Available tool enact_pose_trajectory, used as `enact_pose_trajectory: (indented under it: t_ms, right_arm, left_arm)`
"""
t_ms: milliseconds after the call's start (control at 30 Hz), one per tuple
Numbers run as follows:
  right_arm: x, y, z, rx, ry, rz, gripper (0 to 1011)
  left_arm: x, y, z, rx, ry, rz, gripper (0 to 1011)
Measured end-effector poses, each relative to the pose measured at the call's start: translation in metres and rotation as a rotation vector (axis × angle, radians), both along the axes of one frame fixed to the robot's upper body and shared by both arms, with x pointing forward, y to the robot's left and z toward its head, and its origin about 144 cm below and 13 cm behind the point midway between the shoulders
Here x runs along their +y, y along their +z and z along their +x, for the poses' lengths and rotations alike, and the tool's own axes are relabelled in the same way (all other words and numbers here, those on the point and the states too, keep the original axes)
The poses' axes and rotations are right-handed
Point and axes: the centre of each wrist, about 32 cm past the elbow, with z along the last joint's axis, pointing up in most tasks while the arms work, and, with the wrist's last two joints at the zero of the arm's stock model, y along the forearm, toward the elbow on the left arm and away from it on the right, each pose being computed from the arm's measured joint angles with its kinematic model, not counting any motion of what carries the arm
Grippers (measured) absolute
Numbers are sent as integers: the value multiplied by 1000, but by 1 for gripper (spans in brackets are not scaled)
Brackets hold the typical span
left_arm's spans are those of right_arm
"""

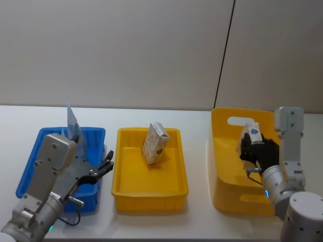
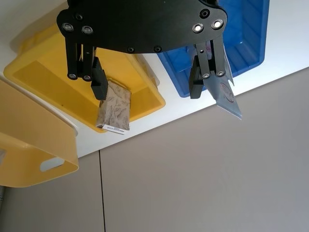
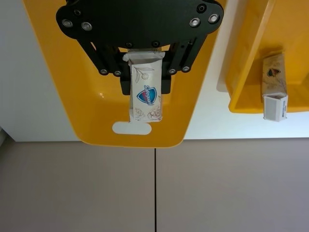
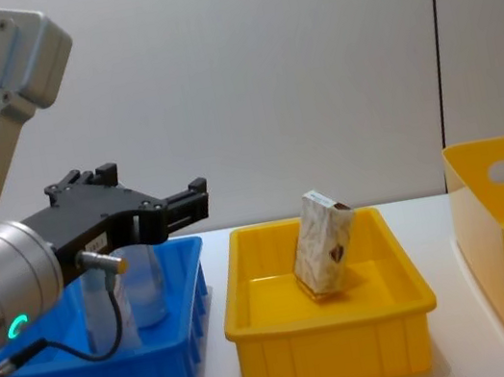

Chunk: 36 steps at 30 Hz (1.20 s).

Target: Bimanual collaborative sorting of washing and personal care products

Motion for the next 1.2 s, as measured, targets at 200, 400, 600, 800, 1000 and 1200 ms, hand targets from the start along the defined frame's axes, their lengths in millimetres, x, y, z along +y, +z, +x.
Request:
enact_pose_trajectory:
  t_ms: [200, 400, 600, 800, 1000, 1200]
  right_arm:
    - [-2, -2, 1, 11, 0, 1, 482]
    - [-2, -2, 1, 13, 3, -4, 690]
    - [-2, -2, 0, 2, 11, -5, 883]
    - [-1, 0, -4, -35, 45, -1, 1004]
    - [1, 2, -8, -70, 82, 5, 1004]
    - [2, 3, -10, -92, 104, 10, 1004]
  left_arm:
    - [0, 0, 0, 0, 0, 0, 1001]
    - [0, 0, 0, 0, 0, 0, 1001]
    - [0, 0, 0, 0, 0, 0, 1001]
    - [0, 0, 0, 0, 0, 0, 1001]
    - [0, 0, 0, 0, 0, 0, 1001]
    - [0, 0, -1, -5, 15, 6, 1001]
